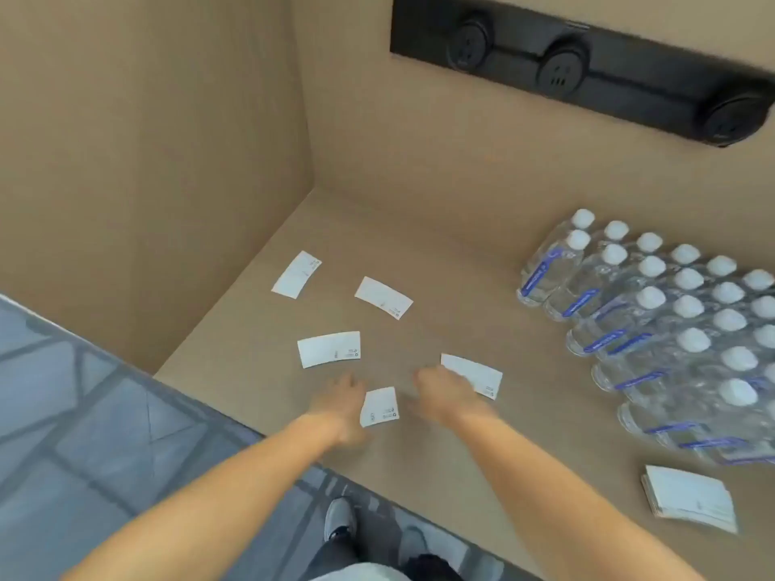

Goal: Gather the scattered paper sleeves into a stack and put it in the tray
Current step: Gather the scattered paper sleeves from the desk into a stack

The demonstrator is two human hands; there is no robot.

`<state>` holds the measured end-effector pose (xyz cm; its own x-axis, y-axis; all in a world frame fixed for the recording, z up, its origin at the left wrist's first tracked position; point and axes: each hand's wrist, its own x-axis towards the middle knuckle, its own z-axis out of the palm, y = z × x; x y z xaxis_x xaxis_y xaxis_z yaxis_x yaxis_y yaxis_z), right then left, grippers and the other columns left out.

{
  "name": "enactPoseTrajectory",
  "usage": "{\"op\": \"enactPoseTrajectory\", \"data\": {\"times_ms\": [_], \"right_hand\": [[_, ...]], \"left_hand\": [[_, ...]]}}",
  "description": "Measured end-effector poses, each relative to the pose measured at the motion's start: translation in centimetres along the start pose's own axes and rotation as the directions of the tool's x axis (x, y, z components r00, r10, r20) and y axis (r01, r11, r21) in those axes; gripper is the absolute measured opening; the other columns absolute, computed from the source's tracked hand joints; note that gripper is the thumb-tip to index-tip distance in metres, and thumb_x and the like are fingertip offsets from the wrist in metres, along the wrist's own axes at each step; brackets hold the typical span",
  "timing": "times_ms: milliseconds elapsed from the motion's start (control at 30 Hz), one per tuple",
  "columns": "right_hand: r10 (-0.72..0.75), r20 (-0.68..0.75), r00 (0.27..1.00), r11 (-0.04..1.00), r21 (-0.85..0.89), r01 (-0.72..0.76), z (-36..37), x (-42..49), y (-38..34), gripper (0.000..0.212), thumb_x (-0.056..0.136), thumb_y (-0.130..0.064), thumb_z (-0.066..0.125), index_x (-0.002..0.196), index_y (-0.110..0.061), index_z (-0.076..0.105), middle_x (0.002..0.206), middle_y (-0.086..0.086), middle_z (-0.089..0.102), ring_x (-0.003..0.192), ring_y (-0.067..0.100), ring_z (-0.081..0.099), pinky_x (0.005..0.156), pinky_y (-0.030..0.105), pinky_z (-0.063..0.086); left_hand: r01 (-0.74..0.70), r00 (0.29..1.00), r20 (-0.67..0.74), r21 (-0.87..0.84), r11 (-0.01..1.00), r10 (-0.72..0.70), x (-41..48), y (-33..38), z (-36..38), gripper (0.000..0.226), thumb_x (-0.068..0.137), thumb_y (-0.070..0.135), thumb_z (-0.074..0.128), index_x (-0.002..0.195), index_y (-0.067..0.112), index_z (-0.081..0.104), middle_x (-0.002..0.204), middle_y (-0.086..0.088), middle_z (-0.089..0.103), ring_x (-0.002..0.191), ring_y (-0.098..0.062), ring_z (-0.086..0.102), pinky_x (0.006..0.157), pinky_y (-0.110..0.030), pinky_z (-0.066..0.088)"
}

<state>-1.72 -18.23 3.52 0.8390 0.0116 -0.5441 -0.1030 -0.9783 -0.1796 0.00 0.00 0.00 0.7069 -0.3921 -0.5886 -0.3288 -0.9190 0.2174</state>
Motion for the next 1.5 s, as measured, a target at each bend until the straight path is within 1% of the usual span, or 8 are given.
{"op": "enactPoseTrajectory", "data": {"times_ms": [167,367,500,700,833,1033,1233,1500], "right_hand": [[-0.140,-0.018,0.990,0.988,-0.068,0.139,4.3,0.9,-2.5,0.055,0.086,-0.003,0.058,0.137,-0.013,0.041,0.136,0.008,0.045,0.121,0.033,0.045,0.093,0.042,0.047],[-0.207,-0.026,0.978,0.972,-0.116,0.203,5.1,3.0,-1.6,0.037,0.086,-0.005,0.056,0.122,-0.008,0.049,0.129,0.010,0.043,0.119,0.030,0.042,0.088,0.041,0.045],[-0.193,-0.100,0.976,0.979,-0.081,0.186,2.6,4.6,-0.5,0.043,0.083,-0.023,0.061,0.122,-0.009,0.050,0.126,0.008,0.044,0.117,0.030,0.046,0.082,0.039,0.047],[0.035,-0.327,0.945,0.987,0.161,0.019,-5.1,9.9,0.6,0.046,0.081,-0.032,0.062,0.121,-0.013,0.051,0.123,0.005,0.045,0.113,0.028,0.048,0.078,0.037,0.049],[0.128,-0.310,0.942,0.968,0.246,-0.050,-6.2,12.9,0.7,0.042,0.083,-0.031,0.063,0.118,-0.011,0.053,0.120,0.005,0.047,0.112,0.027,0.050,0.075,0.036,0.048],[0.154,-0.251,0.956,0.960,0.265,-0.085,-4.0,16.6,1.1,0.039,0.086,-0.032,0.060,0.116,-0.009,0.053,0.123,0.005,0.045,0.115,0.026,0.048,0.078,0.035,0.049],[0.152,-0.210,0.966,0.958,0.272,-0.092,-1.8,17.7,1.2,0.042,0.085,-0.032,0.059,0.119,-0.010,0.048,0.131,0.003,0.039,0.116,0.023,0.045,0.074,0.033,0.046],[0.156,-0.187,0.970,0.952,0.291,-0.097,-2.8,17.1,1.3,0.050,0.079,-0.033,0.062,0.122,-0.013,0.045,0.128,0.002,0.039,0.114,0.024,0.046,0.079,0.034,0.050]], "left_hand": [[0.038,0.996,-0.077,-0.040,0.998,-0.041,0.4,-1.6,1.9,0.046,0.078,0.022,0.067,0.118,0.013,0.047,0.122,-0.005,0.040,0.114,-0.027,0.039,0.089,-0.034,0.047],[-0.038,0.993,-0.115,-0.041,0.998,0.033,1.6,-2.5,2.3,0.034,0.076,0.019,0.061,0.109,0.013,0.051,0.115,-0.006,0.045,0.110,-0.024,0.042,0.088,-0.028,0.044],[-0.178,0.969,-0.157,0.099,0.979,0.192,4.4,-3.1,-1.8,0.046,0.071,0.024,0.062,0.114,0.011,0.050,0.119,-0.006,0.043,0.116,-0.026,0.039,0.088,-0.031,0.045],[-0.284,0.914,-0.258,0.142,0.948,0.313,12.2,-2.9,-14.1,0.057,0.073,0.018,0.065,0.127,0.016,0.048,0.124,-0.003,0.045,0.116,-0.024,0.032,0.090,-0.039,0.048],[-0.308,0.914,-0.213,0.192,0.932,0.345,15.8,-3.0,-16.6,0.056,0.076,0.018,0.064,0.130,0.023,0.050,0.121,0.002,0.049,0.116,-0.024,0.032,0.081,-0.030,0.044],[-0.336,0.919,-0.174,0.126,0.933,0.355,19.9,-4.7,-14.7,0.054,0.080,0.015,0.059,0.132,0.022,0.050,0.129,0.003,0.048,0.120,-0.023,0.034,0.101,-0.033,0.041],[-0.362,0.914,-0.215,-0.043,0.931,0.346,20.9,-5.9,-12.3,0.061,0.075,0.010,0.059,0.134,0.024,0.050,0.131,0.005,0.040,0.124,-0.019,0.030,0.104,-0.030,0.039],[-0.279,0.952,-0.114,0.065,0.958,0.285,19.5,-4.8,-13.5,0.073,0.078,0.012,0.061,0.145,0.021,0.032,0.143,0.003,0.028,0.133,-0.020,0.021,0.095,-0.034,0.048]]}}
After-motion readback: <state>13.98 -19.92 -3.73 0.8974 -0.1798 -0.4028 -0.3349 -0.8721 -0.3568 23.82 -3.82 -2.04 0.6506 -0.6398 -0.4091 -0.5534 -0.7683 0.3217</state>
